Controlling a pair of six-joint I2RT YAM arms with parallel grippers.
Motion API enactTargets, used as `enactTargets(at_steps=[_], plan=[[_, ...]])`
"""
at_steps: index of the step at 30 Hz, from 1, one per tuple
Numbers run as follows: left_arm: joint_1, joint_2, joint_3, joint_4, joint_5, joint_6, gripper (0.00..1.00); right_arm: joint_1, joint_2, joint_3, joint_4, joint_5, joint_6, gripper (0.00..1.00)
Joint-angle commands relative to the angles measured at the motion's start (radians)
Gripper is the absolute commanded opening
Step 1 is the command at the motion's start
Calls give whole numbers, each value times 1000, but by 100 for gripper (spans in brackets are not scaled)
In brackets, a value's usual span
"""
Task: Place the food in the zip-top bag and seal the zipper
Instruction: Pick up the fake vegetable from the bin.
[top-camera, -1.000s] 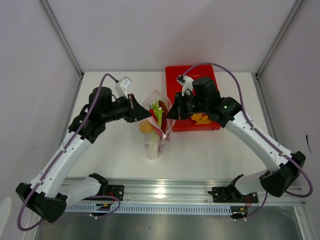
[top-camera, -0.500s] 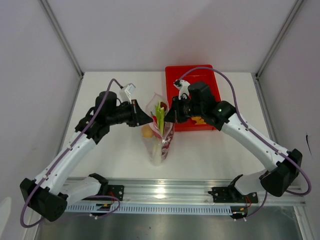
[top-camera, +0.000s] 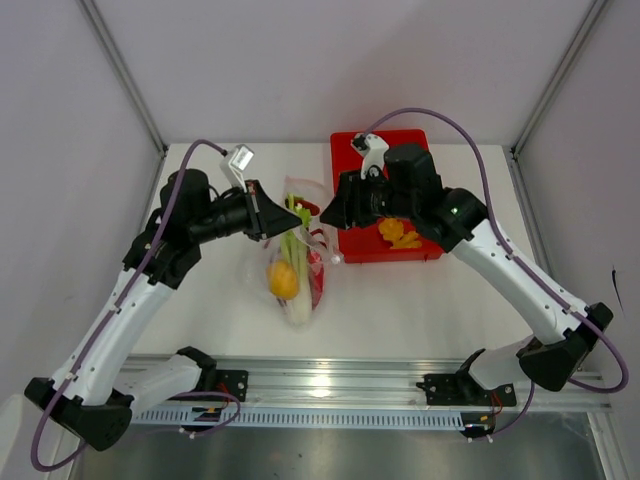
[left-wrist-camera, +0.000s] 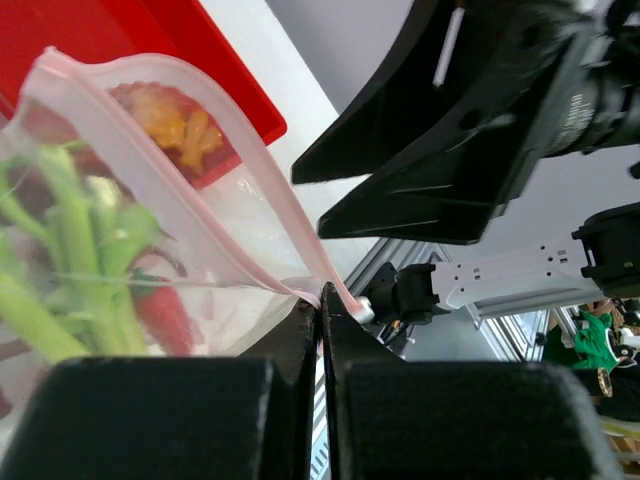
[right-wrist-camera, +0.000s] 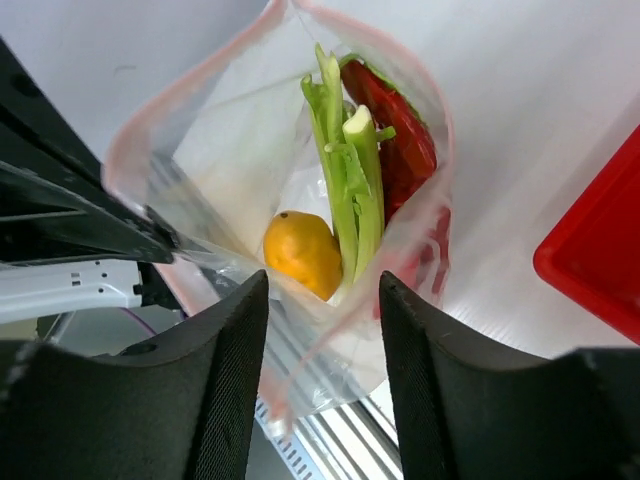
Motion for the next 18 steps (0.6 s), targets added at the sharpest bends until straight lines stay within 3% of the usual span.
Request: enactTargets(at_steps=[1,3,10,18], plan=[[8,3,-2,51,30,2,1,-9,6,77,-58,51,-38,53],[8,8,1,44,30,10,1,-31,8,112,-71,74,-40,63],[9,6,-7,25,25,39,1,-305,8,101,-49,52,-5,65],[11,-15,-22,13,24,53,1,-429,245,117,-131,140,-109,71]])
